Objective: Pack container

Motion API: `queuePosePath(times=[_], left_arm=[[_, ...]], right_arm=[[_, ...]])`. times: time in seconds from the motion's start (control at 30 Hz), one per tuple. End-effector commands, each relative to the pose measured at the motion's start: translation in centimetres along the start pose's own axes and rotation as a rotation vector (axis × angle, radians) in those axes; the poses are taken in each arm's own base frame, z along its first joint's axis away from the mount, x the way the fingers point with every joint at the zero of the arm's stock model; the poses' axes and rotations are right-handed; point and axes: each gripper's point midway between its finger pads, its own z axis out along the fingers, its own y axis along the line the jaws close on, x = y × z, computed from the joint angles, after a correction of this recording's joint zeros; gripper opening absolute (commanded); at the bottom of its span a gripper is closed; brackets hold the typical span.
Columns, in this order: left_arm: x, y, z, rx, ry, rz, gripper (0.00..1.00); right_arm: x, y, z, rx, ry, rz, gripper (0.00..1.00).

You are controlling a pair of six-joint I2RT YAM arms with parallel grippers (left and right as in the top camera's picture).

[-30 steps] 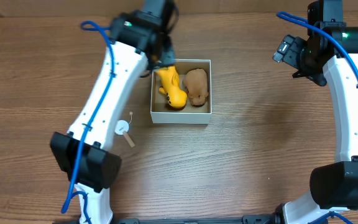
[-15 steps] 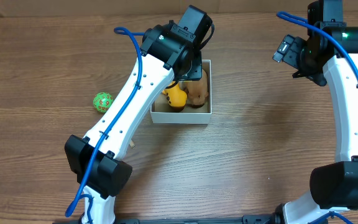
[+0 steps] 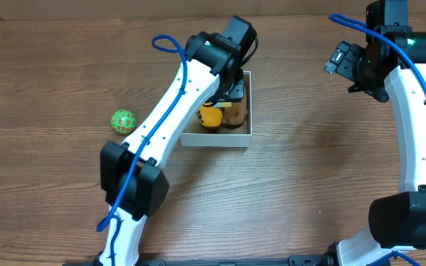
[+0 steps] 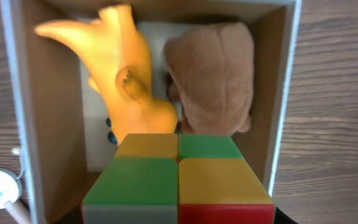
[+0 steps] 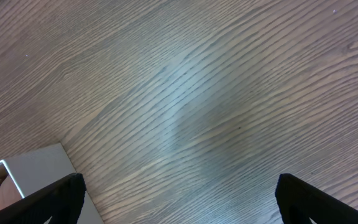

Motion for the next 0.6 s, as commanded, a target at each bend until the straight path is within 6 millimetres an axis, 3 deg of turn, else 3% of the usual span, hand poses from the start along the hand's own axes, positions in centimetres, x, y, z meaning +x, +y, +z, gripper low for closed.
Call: queuePosePath(times=[0.0,0.2,0.57], left_arm=[[1.0,-0.8,2.1,0.009,0.063,-0.001,0.48],[2.2,-1.3,3.7,0.026,0.139,0.0,0.48],[3.7,-1.2,3.7,-0.012,0.179,0.022,0.48]], right_arm=[[-0.3,0.2,-0.4,-0.009,-0.014,0.001,1.0],[-0.3,0.2,-0.4,-0.009,-0.014,0.001,1.0],[-0.3,0.2,-0.4,-0.009,-0.014,0.001,1.0]])
